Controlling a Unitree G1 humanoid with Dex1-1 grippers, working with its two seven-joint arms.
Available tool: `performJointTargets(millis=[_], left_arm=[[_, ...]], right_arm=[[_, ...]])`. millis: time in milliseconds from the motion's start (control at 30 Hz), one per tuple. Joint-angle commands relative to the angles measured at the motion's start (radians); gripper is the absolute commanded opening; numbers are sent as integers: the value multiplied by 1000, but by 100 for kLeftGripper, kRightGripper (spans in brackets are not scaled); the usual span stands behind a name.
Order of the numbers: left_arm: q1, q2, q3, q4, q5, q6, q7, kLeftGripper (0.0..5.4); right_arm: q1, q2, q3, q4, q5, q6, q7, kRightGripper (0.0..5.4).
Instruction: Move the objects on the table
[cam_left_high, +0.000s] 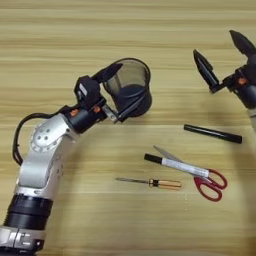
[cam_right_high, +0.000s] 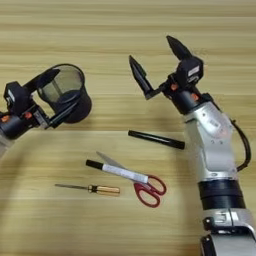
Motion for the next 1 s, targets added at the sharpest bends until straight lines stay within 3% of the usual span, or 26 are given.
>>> performJointTargets(millis=[33, 300, 600, 767, 1000], left_arm=[[8, 29, 1, -38, -13, 23, -22, 469], [20, 73, -6, -88, -22, 48, -70, 469], [36, 110, -32, -127, -29, 78, -128, 469], [39, 123, -57, -140, -22, 93, -146, 469], [43, 137, -100, -190, -39, 143, -178, 469]], right_arm=[[-5, -59, 2, -70, 47, 91, 87, 540], [50, -167, 37, -206, 134, 285, 282, 540], [124, -282, 100, -314, 139, 410, 458, 540], [141, -297, 122, -343, 141, 442, 499, 540], [135, -279, 144, -351, 122, 452, 489, 540]])
